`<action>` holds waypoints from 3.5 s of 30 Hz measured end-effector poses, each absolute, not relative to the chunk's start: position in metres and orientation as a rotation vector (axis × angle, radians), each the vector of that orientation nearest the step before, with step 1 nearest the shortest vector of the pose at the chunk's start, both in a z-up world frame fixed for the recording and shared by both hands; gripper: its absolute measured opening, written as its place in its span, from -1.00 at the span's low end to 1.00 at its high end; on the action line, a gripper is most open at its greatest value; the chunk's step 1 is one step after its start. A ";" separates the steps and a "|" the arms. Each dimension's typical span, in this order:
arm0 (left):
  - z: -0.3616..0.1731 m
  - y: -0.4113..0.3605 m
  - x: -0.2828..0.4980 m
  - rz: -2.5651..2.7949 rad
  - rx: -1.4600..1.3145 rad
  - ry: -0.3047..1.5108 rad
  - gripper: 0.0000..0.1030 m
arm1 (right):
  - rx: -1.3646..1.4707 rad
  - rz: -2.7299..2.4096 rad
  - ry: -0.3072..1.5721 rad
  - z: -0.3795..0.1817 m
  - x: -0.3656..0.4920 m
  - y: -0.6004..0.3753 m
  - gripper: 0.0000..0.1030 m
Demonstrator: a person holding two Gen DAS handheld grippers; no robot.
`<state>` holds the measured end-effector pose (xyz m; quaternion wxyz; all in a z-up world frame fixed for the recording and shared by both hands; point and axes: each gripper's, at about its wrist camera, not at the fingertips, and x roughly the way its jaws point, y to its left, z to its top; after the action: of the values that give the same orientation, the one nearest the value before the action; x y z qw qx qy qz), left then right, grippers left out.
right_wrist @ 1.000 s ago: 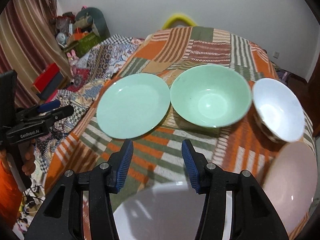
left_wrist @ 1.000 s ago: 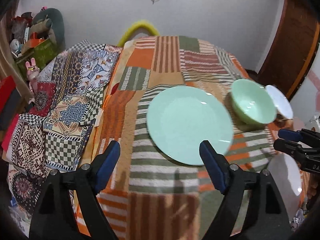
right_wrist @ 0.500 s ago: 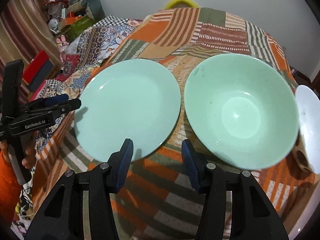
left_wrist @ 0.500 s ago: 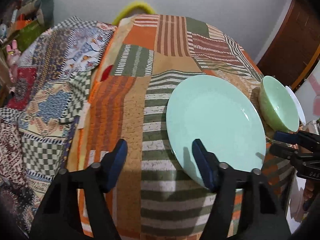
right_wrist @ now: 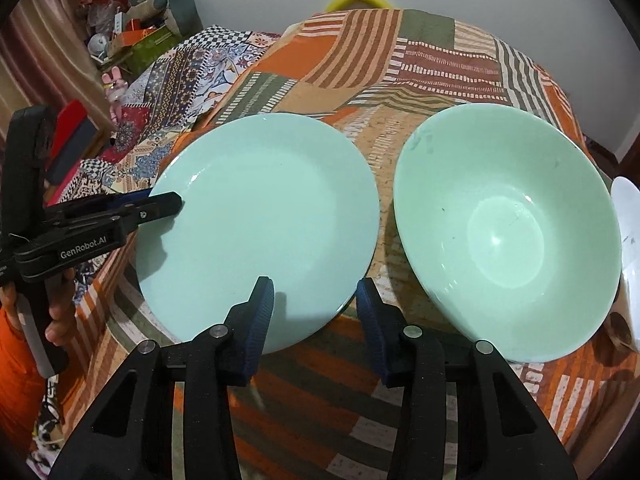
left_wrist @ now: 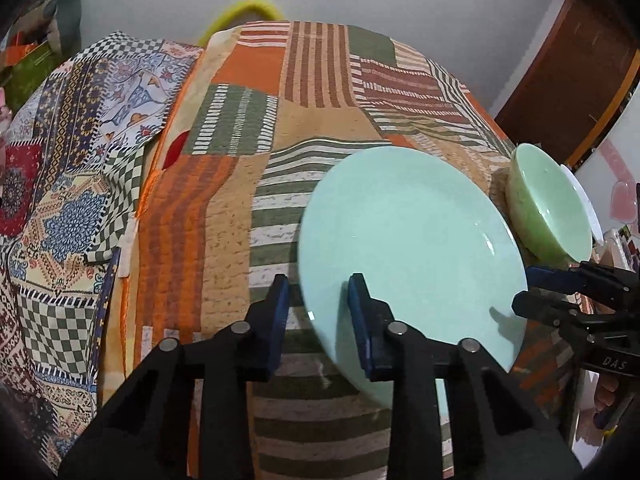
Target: Organize plates and bowls
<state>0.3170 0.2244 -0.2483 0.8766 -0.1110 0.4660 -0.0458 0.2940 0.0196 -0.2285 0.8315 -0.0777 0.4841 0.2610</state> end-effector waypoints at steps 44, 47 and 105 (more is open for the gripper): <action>-0.229 0.199 0.233 -0.094 -0.161 0.997 -0.49 | -0.183 0.616 1.095 -0.229 0.274 0.009 -0.57; -0.215 0.192 0.224 -0.096 -0.153 0.974 -0.49 | -0.181 0.616 1.065 -0.217 0.263 0.002 -0.57; -0.177 0.000 0.136 -0.204 0.000 1.032 -0.48 | 0.042 0.549 1.014 -0.204 0.135 -0.180 -0.58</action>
<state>0.1360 -0.0005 -0.1774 0.8649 -0.0001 0.4924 -0.0972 0.1346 -0.1799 -0.2042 0.8382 0.0200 0.4793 0.2595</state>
